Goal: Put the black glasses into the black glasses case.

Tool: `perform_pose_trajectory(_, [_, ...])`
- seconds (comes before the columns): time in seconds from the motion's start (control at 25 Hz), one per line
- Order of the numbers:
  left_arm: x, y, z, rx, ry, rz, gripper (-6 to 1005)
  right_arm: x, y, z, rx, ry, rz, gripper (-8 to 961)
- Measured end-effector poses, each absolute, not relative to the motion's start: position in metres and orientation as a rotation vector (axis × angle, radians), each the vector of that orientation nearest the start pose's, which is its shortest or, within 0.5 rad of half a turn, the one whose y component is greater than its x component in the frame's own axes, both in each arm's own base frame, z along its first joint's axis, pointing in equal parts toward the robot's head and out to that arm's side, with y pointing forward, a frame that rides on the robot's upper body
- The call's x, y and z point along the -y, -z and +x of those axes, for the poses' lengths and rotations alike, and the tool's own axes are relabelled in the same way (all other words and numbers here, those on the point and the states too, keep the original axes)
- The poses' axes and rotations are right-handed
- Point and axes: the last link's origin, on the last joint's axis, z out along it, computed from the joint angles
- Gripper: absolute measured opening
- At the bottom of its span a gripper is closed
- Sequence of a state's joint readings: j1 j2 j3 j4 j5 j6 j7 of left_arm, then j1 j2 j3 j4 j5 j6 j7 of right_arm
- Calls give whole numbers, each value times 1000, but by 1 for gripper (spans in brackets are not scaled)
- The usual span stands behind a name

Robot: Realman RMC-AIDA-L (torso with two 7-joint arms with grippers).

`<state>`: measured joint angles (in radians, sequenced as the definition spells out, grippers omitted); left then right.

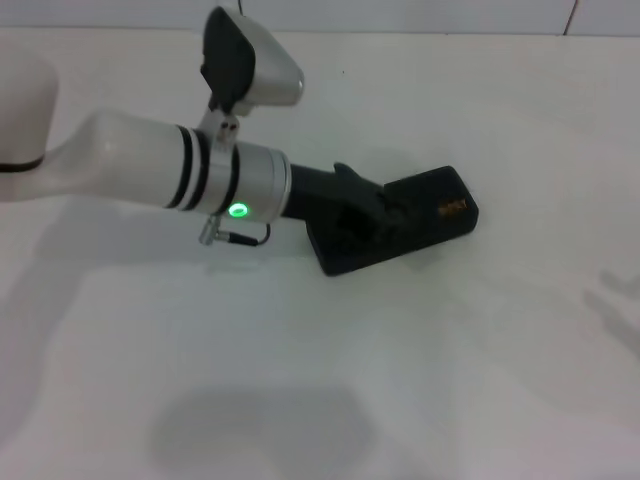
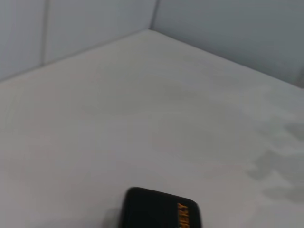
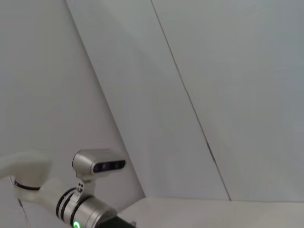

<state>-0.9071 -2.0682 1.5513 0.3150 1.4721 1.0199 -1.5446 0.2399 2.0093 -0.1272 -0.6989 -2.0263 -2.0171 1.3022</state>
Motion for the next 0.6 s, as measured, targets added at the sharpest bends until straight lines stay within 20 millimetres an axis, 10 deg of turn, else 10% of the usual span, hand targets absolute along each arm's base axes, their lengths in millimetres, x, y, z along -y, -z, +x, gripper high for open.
perform_pose_trajectory(0.4, [-362,106,-142,457,539,-3032,174,-198,-101,343,-716,-1068,-2328,337])
perform_pose_trajectory(0.6, [-332,45,-141,263,933,-3031,177,-202,-98,330,-600,-1096,-2419,337])
